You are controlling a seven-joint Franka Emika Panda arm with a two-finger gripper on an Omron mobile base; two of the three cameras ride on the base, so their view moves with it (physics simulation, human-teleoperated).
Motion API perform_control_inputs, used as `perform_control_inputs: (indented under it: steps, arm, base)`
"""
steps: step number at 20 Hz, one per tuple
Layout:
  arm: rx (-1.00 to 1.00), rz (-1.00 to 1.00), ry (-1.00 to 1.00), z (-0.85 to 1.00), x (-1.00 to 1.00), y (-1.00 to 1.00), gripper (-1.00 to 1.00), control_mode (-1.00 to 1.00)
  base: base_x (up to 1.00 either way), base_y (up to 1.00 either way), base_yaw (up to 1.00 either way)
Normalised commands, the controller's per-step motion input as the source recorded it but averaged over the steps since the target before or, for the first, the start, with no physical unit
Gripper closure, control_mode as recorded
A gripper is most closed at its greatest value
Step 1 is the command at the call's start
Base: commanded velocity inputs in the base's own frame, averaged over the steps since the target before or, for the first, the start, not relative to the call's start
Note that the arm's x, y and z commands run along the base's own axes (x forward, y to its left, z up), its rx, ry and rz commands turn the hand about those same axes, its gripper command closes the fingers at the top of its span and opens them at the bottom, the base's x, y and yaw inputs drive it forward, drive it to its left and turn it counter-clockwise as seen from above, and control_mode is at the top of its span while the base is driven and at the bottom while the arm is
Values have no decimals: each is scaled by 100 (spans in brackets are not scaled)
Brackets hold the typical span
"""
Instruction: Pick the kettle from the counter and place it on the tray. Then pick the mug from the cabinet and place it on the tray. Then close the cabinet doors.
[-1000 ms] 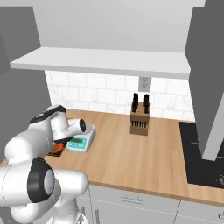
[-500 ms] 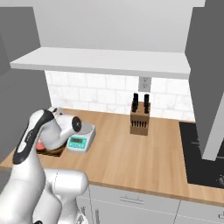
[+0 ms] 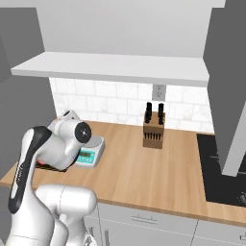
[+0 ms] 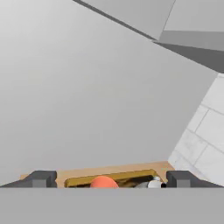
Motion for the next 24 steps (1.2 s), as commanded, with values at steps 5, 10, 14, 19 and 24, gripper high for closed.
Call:
perform_control_inputs:
  steps: [5,10,14,19,24]
  arm:
    - [0,-7,-7,-6,-41,-66,-100,-100]
    - [4,-5,1,-9,-23,-24,-100,-100]
    - [9,-10,-3,-8,-38,-25,-100,-100]
    - [16,-20,-5,-2,-50,-46,-100,-100]
    - [20,-25,-5,0,-43,-67,-100,-100]
  base:
    - [0,0,0]
    - [0,0,0]
    - [0,0,0]
    - [0,0,0]
    - [0,0,0]
